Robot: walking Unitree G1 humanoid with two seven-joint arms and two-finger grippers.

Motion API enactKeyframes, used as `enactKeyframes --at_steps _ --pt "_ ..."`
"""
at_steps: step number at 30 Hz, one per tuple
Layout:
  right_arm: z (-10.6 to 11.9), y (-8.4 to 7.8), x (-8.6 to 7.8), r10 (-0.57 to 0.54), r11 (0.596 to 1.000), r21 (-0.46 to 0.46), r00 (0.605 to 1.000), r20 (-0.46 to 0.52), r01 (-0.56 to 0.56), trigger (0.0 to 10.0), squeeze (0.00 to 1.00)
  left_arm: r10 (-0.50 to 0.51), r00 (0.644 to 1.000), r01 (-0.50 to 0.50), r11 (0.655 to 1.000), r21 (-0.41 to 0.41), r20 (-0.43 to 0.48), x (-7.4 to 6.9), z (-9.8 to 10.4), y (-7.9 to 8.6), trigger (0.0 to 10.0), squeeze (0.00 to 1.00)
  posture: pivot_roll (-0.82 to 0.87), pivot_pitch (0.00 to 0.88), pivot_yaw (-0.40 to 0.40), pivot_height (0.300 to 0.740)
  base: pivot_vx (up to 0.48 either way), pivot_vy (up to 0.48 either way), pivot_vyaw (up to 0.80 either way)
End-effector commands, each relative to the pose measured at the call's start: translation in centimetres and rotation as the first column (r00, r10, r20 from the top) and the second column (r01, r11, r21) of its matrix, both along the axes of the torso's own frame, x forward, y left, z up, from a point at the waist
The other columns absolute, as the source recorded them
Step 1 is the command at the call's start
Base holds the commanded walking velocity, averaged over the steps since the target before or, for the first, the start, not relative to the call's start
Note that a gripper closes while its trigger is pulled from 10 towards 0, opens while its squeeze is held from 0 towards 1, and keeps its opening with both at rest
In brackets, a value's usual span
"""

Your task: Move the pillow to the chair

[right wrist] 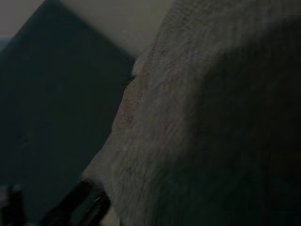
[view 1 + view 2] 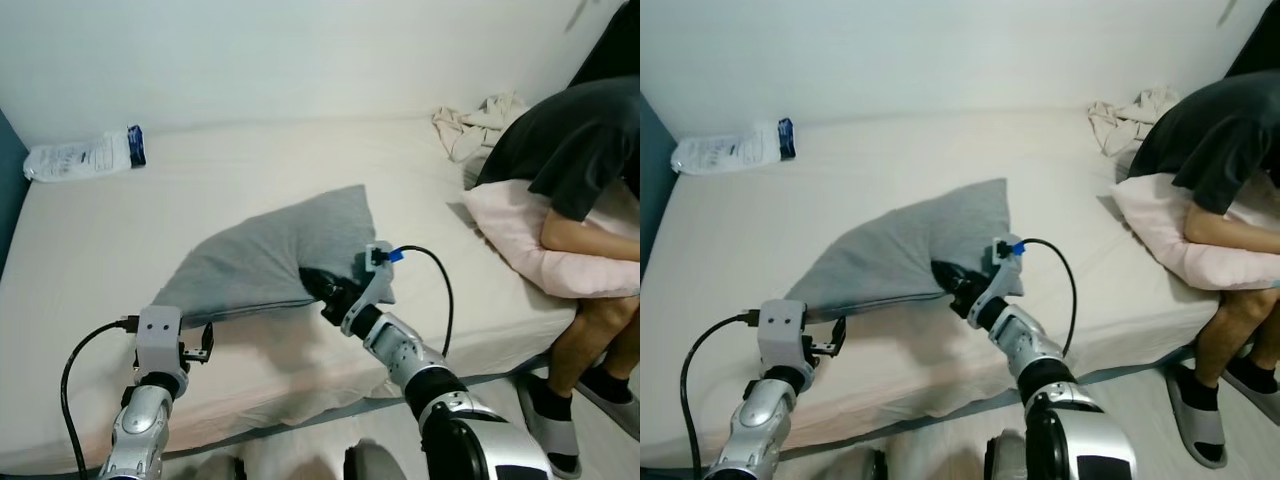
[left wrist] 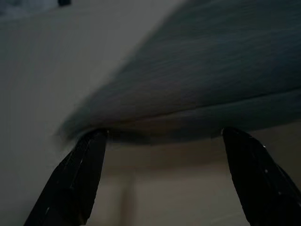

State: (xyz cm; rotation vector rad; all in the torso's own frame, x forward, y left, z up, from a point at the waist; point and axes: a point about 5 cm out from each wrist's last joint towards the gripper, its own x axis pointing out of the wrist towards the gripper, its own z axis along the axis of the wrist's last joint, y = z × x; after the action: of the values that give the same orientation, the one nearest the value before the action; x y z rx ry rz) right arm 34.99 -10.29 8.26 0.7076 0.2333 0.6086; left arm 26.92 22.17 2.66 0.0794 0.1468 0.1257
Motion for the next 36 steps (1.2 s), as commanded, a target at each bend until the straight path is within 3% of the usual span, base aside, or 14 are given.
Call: enactKeyframes --at_steps 1,4,6,12,15,18,20,23,26,28,30,31,32,36 --pt "0.0 -0.9 0.2 -0.053 0.998 -0.028 0.999 -0.008 0.053 0.0 0.00 0.054 0.997 -0.053 0.998 0.021 -0.045 -0.9 -1.0 1.2 10.0 0.00 0.01 0.067 -0.096 0.703 0.000 0.000 0.00" --pt "-0.9 -1.0 -0.1 -0.081 0.994 -0.073 0.996 -0.046 0.077 0.0 0.00 0.069 0.992 -0.066 0.997 0.035 -0.107 -1.8 -2.2 1.6 10.0 0.00 0.01 0.067 -0.096 0.712 0.000 0.000 0.00" --pt "-2.5 -1.0 -0.9 -0.105 0.989 -0.120 0.989 -0.106 0.092 0.0 0.00 0.107 0.976 -0.101 0.994 0.041 -0.192 -3.5 -3.9 2.2 10.0 0.00 0.01 0.068 -0.097 0.726 0.000 0.000 0.00" --pt "-4.2 -1.0 -2.0 -0.127 0.978 -0.186 0.976 -0.175 0.094 0.0 0.00 0.147 0.951 -0.141 0.989 0.039 -0.273 -5.3 -5.4 2.9 10.0 0.00 0.01 0.066 -0.097 0.740 0.000 0.000 0.00" --pt "-6.4 -0.9 -3.5 -0.128 0.959 -0.277 0.958 -0.256 0.054 0.0 0.00 0.172 0.915 -0.165 0.985 0.053 -0.364 -7.2 -7.0 3.3 10.0 0.00 0.01 0.064 -0.099 0.740 0.000 0.000 0.00" --pt "-8.8 -0.5 -5.8 -0.077 0.928 -0.367 0.935 -0.347 -0.059 0.0 0.00 0.193 0.876 -0.190 0.980 0.051 -0.442 -8.9 -8.2 3.3 10.0 0.00 0.02 0.056 -0.101 0.740 0.000 0.000 0.00" --pt "-10.8 0.2 -8.3 0.025 0.898 -0.390 0.908 -0.419 -0.205 0.0 0.00 0.210 0.848 -0.223 0.974 0.033 -0.487 -9.9 -9.0 3.3 10.0 0.00 0.02 0.051 -0.104 0.740 0.000 0.000 0.00" --pt "-11.7 0.6 -9.6 0.092 0.875 -0.389 0.888 -0.451 -0.288 0.0 0.00 0.211 0.842 -0.231 0.973 0.022 -0.496 -10.0 -9.2 3.1 10.0 0.00 0.03 0.046 -0.109 0.740 0.000 0.000 0.00" --pt "-13.3 1.1 -12.2 0.223 0.782 -0.412 0.827 -0.515 -0.468 0.0 0.00 0.198 0.837 -0.226 0.974 0.007 -0.510 -10.0 -9.4 2.4 10.0 0.00 0.03 0.043 -0.112 0.740 0.000 0.000 0.00" --pt "-13.8 1.0 -13.0 0.244 0.745 -0.429 0.808 -0.537 -0.510 0.0 0.00 0.191 0.836 -0.222 0.975 0.001 -0.515 -9.9 -9.5 2.1 10.0 0.00 0.03 0.042 -0.113 0.740 0.000 0.000 0.00" --pt "-14.1 0.7 -13.4 0.228 0.736 -0.440 0.801 -0.554 -0.514 0.3 0.00 0.182 0.834 -0.215 0.977 -0.003 -0.520 -9.9 -9.6 1.8 10.0 0.00 0.03 0.042 -0.112 0.740 0.000 0.000 0.00" --pt "-14.3 0.3 -13.4 0.194 0.733 -0.460 0.802 -0.565 -0.501 3.6 0.00 0.165 0.831 -0.200 0.980 -0.008 -0.532 -9.9 -9.8 1.3 10.0 0.00 0.03 0.043 -0.109 0.740 0.000 0.000 0.00" --pt "-14.5 -0.2 -13.4 0.164 0.723 -0.485 0.804 -0.571 -0.492 10.0 0.00 0.148 0.825 -0.184 0.983 -0.011 -0.546 -9.9 -10.0 0.9 10.0 0.00 0.03 0.042 -0.109 0.740 0.000 0.000 0.00" --pt "-15.0 -1.5 -13.8 0.078 0.686 -0.555 0.807 -0.586 -0.470 10.0 0.00 0.093 0.799 -0.136 0.990 -0.027 -0.595 -10.5 -10.8 -0.7 10.0 0.00 0.03 0.038 -0.106 0.740 0.000 0.000 0.00"
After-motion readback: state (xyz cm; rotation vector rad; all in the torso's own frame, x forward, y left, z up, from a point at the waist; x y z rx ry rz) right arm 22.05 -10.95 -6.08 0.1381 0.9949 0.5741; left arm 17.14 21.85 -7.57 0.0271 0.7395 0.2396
